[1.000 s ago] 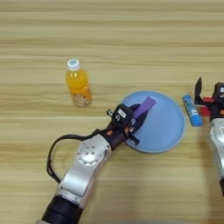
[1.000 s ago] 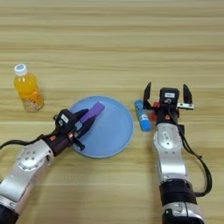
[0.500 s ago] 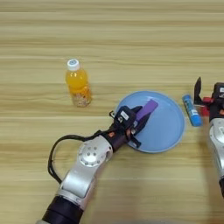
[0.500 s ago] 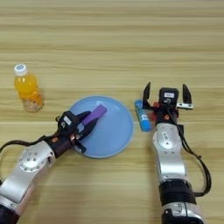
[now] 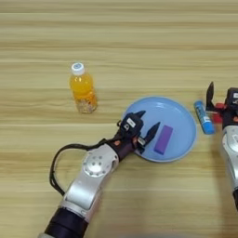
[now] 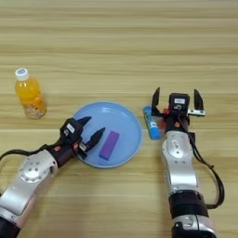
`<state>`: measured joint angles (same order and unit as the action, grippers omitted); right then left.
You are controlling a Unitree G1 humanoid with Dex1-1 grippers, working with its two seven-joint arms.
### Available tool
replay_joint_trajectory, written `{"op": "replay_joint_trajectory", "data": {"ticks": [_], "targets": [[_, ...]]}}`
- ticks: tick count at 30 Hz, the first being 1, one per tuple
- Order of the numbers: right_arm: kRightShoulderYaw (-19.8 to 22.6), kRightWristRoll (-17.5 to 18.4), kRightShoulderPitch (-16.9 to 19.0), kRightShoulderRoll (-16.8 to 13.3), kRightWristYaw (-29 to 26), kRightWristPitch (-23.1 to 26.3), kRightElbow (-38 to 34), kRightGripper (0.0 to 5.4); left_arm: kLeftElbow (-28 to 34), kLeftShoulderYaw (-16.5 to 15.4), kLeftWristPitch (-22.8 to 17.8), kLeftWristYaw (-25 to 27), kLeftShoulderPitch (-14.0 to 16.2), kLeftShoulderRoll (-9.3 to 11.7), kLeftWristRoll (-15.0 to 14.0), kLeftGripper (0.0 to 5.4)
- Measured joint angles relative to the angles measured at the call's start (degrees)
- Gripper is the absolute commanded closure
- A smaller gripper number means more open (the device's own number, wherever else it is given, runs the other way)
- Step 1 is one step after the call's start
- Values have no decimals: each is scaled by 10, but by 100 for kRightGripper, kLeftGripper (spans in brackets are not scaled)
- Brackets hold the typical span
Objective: Move the objects on the table
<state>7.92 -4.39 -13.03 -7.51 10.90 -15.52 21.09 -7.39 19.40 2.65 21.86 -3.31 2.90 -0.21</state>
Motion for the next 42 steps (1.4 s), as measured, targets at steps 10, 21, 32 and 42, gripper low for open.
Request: {"op": "replay_joint_trajectory", "data": {"ticks": [10,21,32,42], "targets": [[-2,0,0,0,0,0,-5,0,-8,-25,5,-16,-12,0,0,122],[-5,0,0,0,-1,0,-9,0,-30,-45,21,-29,-25,1,1,25],[-6,0,0,0,-1,1,-9,0,-82,-54,38,-41,-46,1,6,2],[-8,0,0,0,-1,1,-9,0,-124,-69,64,-61,-63,2,23,2]]}}
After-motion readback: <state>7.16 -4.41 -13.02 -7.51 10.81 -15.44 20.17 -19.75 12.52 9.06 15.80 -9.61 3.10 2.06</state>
